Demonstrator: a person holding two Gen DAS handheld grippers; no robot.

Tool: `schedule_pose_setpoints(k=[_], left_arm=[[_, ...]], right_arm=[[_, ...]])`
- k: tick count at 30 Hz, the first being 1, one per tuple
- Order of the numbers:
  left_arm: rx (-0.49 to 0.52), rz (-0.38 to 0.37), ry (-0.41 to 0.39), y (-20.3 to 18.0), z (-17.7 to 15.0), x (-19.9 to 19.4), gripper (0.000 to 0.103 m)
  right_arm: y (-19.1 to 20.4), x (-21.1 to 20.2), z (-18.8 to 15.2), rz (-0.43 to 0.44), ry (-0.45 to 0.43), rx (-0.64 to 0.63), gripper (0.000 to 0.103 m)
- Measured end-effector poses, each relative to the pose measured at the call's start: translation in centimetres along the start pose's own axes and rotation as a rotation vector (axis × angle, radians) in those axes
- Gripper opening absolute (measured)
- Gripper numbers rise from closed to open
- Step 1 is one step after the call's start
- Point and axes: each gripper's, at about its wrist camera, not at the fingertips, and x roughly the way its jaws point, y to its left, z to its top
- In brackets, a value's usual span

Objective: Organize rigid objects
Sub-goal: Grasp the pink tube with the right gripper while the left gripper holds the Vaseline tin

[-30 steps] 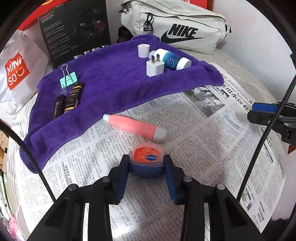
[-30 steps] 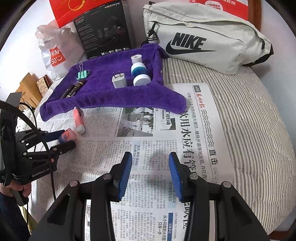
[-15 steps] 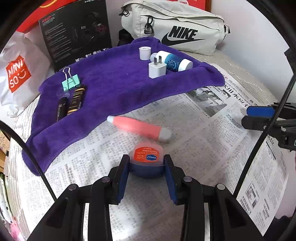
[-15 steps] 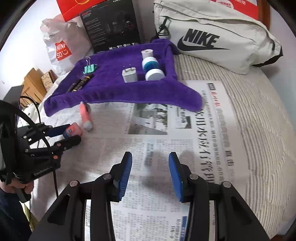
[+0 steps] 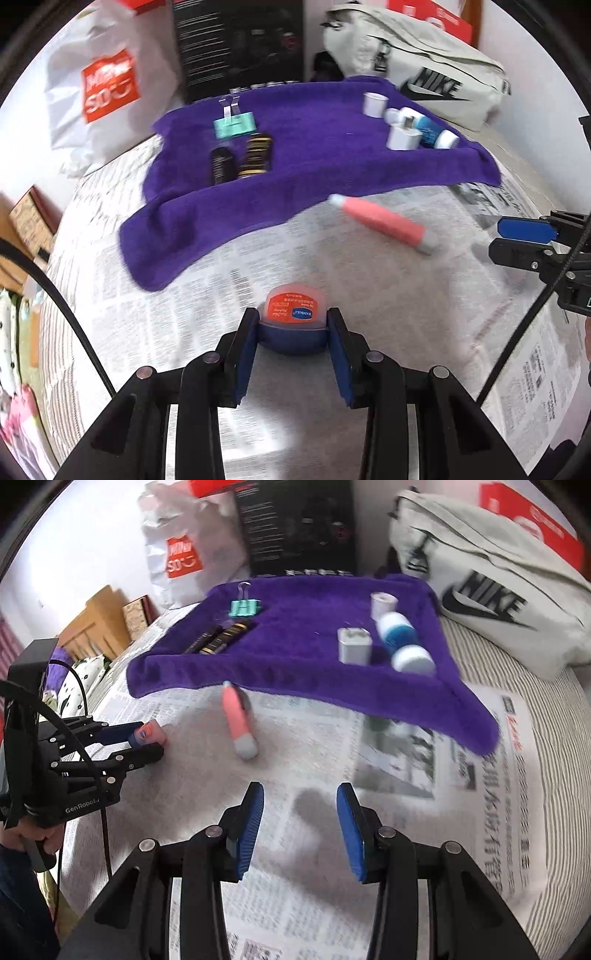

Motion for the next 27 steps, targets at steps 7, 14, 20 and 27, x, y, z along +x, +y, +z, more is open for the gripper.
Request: schedule_pose_setpoints(k=[7,14,20,27], left_arm=[[-0.057,0.012,-0.005,2.1,-0.3,0.1,0.035],[-0.091,0.008,-0.008,3.5,-0.5,0.0,0.035],[-0.095,-0.008,-0.010,3.8,-0.6,0.0,0.035],[-0.092,-0.006,-0.011,3.9,-0.5,0.1,0.035]], right_arm=[[2.5,1.7,2.0,0.082,-0.014,-0.097,0.041],[3.9,4.3,3.6,0.094,-0.008,-0.165,0.035],[4.6,6.4,4.7,0.066,0.020,-0.215,0.025],[6.3,7.0,4.8,0.017,0.006,-0.312,0.021]])
